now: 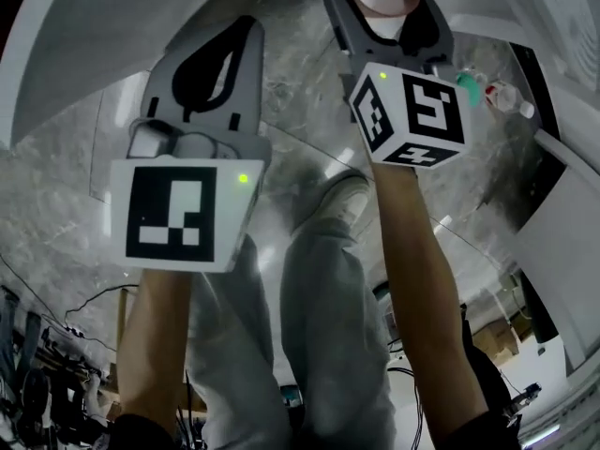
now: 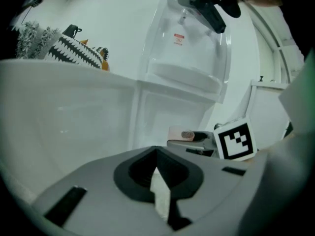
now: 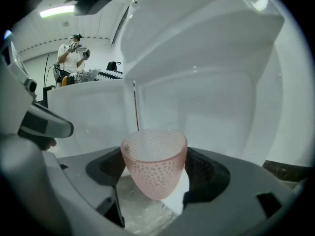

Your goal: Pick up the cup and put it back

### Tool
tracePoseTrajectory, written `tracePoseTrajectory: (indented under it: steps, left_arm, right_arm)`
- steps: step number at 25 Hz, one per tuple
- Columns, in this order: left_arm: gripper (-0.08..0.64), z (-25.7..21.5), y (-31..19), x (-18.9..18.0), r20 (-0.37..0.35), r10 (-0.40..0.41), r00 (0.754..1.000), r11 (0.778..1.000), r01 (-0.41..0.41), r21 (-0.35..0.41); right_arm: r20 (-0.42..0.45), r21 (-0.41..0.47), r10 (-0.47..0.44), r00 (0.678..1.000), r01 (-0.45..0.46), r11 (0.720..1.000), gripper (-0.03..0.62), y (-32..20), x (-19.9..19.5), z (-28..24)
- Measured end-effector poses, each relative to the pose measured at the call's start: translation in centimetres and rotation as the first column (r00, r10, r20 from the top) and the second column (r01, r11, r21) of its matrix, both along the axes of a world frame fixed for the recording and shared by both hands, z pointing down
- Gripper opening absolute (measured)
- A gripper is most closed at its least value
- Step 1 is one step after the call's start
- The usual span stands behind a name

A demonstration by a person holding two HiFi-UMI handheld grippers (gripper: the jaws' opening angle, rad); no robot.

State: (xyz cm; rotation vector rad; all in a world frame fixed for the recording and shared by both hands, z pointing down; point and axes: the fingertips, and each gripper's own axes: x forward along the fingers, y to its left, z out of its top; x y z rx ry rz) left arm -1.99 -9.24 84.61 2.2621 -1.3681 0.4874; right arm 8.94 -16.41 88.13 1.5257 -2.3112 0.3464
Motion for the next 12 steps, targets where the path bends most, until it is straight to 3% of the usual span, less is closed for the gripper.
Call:
tracePoseTrajectory:
  steps: [5, 8, 12]
  left_arm:
    - [0.012, -4.7, 1.5, -0.6, -0.013, 0.006, 1.000, 1.000, -0.006, 0.000]
    - [0.012, -9.0, 2.4, -0.5, -0.028, -0.034, 0.999, 0.999, 0.034, -0.005]
    - [0.012, -15.6, 3.2, 0.0, -0.051, -0.048, 0.998, 0.999, 0.049, 0.018]
  right_arm:
    - [-0.024, -0.066, -0.143, 0.990, 0.141, 0.988, 0.382, 5.0, -2.4, -3.8]
    - [-0.024, -0.065, -0.212, 0.977, 0.210, 0.976, 0.382, 7.5, -2.7, -9.2]
    - [-0.012, -0.032, -0.240, 0.971, 0.240, 0.970, 0.382, 10.0, -2.4, -17.2]
